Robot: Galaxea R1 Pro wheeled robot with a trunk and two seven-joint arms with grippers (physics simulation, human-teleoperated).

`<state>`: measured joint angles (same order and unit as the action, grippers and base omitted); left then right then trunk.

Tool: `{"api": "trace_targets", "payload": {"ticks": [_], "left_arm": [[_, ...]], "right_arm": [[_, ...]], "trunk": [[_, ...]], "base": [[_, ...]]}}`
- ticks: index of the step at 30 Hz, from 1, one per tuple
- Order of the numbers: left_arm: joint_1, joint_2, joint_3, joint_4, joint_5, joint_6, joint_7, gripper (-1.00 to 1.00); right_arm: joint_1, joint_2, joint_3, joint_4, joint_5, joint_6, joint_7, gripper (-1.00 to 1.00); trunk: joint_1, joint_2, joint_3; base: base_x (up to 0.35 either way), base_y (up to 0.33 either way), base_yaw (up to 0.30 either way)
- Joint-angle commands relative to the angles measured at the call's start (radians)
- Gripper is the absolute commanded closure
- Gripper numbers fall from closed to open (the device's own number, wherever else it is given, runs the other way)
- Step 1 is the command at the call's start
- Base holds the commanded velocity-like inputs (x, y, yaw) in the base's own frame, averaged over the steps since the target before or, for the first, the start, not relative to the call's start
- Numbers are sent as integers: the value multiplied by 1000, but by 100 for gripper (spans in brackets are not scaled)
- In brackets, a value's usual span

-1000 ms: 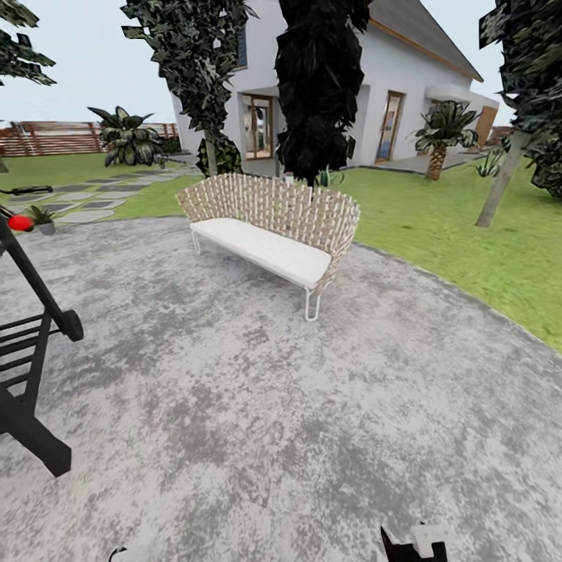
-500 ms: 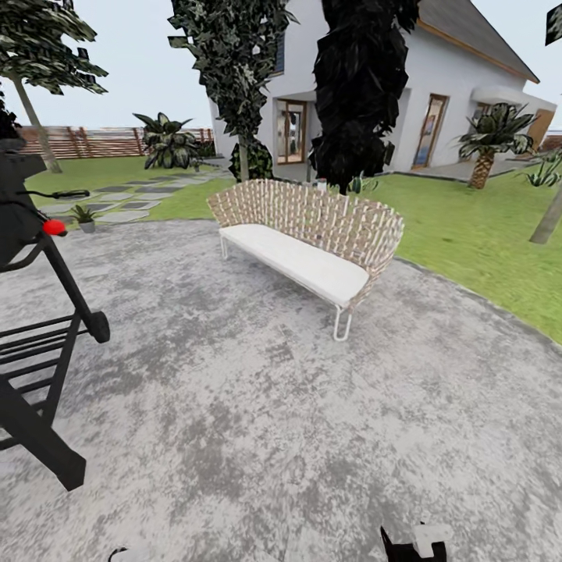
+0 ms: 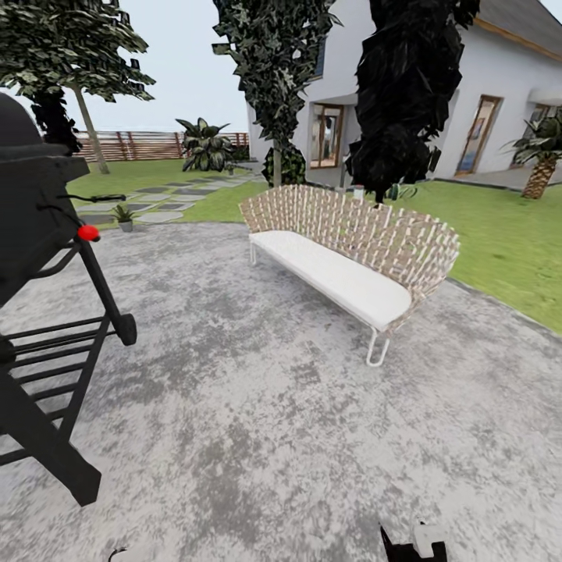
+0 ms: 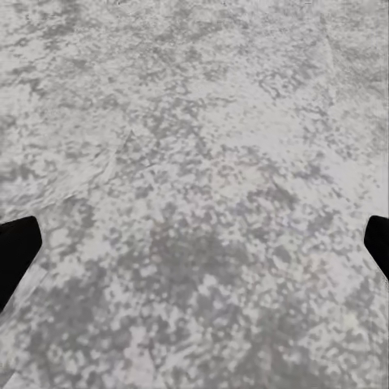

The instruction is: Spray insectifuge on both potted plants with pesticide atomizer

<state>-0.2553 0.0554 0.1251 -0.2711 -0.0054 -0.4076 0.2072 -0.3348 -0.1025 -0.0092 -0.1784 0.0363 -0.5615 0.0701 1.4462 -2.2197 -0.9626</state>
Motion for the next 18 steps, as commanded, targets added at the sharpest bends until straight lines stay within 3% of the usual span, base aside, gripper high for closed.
{"api": "trace_targets", "payload": {"ticks": [1, 18], "left_arm": [[-1, 0, 1, 1, -1, -4, 1, 100], [-1, 0, 1, 1, -1, -4, 1, 100]], "right_arm": [[0, 0, -2, 0, 4, -3, 2, -100], [-1, 0, 0, 2, 4, -3, 3, -100]], "trunk": [[0, 0, 0], [0, 0, 20]], "base": [[340, 0, 232], [340, 0, 187]]}}
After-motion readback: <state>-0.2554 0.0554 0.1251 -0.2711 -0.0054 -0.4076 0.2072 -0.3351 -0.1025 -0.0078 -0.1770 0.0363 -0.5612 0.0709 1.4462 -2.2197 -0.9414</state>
